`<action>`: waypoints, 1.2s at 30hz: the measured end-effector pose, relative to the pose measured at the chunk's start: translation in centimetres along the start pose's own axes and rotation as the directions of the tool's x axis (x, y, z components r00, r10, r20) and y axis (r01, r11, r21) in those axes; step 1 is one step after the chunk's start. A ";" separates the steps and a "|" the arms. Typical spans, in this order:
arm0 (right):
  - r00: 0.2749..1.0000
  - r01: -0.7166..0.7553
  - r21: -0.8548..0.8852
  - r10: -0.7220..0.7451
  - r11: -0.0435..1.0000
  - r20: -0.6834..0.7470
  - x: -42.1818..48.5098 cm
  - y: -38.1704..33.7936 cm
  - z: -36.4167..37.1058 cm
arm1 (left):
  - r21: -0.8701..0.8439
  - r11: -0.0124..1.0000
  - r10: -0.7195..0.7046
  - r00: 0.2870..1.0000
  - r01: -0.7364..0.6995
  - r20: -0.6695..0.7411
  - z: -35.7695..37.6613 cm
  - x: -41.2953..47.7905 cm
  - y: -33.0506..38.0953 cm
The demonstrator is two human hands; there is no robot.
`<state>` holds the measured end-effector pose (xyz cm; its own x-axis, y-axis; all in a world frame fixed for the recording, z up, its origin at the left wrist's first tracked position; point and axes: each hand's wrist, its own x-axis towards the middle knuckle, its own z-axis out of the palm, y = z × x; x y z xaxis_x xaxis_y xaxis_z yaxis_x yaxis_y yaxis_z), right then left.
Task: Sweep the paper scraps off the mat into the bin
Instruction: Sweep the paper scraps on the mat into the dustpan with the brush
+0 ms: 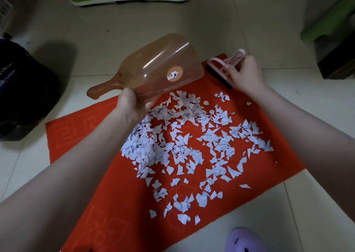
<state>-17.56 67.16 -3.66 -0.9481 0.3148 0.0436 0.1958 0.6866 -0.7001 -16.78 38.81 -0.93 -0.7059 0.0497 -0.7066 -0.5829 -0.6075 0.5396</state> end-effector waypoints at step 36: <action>0.985 -0.095 -0.073 0.083 0.993 -0.154 1.5 4.0 -1.0 | 0.067 0.996 -0.056 0.998 0.057 -0.009 -0.1 0.4 -1.9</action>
<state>-17.90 71.03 -5.64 -0.8788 0.4677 0.0946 0.3028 0.6998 -0.6470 -15.98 39.91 -2.28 -0.6684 0.0770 -0.7398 -0.6478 -0.5490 0.5281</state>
